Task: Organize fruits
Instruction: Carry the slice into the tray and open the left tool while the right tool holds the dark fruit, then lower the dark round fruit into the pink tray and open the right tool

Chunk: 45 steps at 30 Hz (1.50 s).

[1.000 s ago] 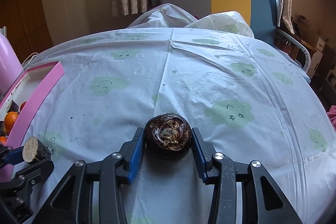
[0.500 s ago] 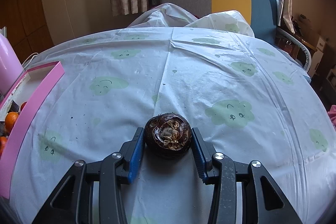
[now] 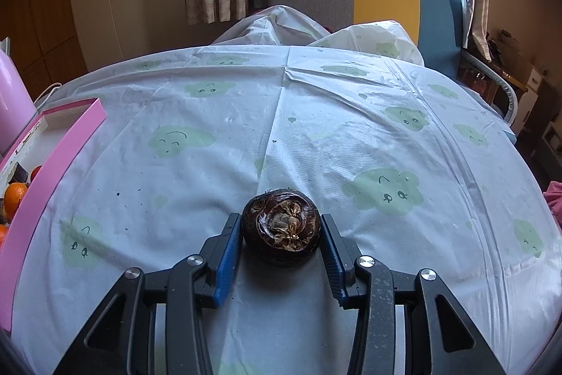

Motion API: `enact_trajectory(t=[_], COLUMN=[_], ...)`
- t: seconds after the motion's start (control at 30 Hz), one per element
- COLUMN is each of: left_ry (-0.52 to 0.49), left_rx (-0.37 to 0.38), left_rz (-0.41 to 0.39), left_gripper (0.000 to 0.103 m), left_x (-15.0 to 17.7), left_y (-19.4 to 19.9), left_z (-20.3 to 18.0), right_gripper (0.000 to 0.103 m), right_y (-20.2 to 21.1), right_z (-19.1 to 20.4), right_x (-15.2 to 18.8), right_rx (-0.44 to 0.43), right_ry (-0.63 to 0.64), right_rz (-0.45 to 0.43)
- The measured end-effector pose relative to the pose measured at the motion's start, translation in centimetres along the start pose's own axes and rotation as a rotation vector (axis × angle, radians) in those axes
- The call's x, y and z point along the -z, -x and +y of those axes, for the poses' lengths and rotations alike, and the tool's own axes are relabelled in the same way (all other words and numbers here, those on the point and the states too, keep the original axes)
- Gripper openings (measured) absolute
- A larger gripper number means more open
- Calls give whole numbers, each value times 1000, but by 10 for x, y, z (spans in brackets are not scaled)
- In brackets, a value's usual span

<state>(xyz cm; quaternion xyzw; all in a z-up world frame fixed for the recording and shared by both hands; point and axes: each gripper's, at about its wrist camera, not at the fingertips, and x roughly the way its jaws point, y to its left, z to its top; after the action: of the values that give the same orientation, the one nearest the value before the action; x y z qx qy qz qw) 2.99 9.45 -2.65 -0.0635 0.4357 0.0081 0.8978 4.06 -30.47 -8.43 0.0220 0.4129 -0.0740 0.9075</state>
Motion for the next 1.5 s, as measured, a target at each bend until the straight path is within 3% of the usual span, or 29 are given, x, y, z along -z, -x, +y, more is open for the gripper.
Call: enact_trajectory(t=[0.37,0.97,1.37,1.5], left_ry=[3,-14,12,30], left_rx=[-5,-34,-39,-47], left_rz=[66,-26,-22,-21], left_gripper=[38,40,40,40], left_x=[7,3,11,13], left_y=[-30,5,10,9], left_z=[-16,-23,-13,-7], right_gripper=[45,45,43,43], right_y=[0,0,3,27], right_z=[0,0,6,26], right_x=[0,0,-6,-11], right_rx=[0,5,29,-63], right_ry=[0,4,22,36], right_rz=[0,1,44,17])
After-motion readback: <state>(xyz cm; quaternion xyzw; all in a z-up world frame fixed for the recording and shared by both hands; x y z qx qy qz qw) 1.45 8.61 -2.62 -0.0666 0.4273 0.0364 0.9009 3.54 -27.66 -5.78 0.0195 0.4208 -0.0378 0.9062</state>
